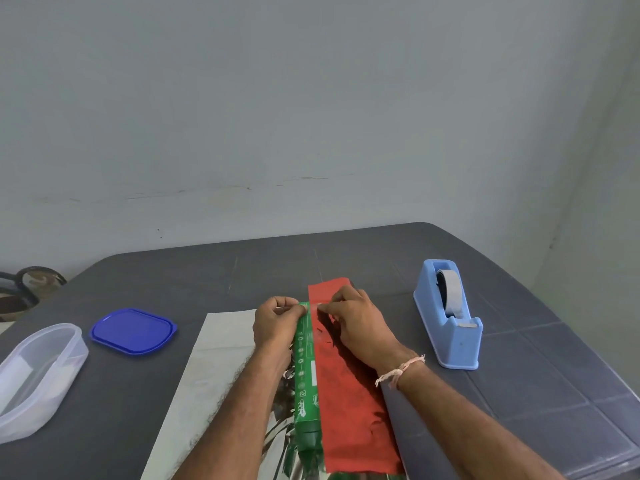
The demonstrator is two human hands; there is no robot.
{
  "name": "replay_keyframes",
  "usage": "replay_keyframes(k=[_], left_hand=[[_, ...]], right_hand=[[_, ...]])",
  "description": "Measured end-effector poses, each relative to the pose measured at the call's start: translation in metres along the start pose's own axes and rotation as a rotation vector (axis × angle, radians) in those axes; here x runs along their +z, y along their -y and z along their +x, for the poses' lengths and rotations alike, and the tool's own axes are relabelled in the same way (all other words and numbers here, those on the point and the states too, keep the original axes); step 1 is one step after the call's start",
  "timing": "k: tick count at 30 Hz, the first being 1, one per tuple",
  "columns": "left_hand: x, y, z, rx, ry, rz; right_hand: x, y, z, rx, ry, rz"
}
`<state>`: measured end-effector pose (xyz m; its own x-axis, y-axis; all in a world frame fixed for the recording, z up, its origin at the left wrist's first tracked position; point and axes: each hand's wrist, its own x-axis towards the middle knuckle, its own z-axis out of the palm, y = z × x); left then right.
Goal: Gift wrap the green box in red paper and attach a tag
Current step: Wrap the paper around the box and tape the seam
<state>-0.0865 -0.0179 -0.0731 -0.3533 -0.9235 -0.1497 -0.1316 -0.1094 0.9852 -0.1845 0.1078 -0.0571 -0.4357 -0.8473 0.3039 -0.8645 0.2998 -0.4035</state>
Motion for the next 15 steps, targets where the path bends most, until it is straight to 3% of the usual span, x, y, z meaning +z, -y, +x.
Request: replay_keyframes(k=[8, 15], left_hand=[[0.0006, 0.0021, 0.0034, 0.033, 0.105, -0.047], [0.0027, 0.0057, 0.0035, 0.085, 0.028, 0.062]], right_hand=[[-0.0029, -0.0067, 0.0086, 0.041, -0.02, 0.169], [-0.0018, -0.0081, 0.0081, 0.04, -0.02, 0.149]])
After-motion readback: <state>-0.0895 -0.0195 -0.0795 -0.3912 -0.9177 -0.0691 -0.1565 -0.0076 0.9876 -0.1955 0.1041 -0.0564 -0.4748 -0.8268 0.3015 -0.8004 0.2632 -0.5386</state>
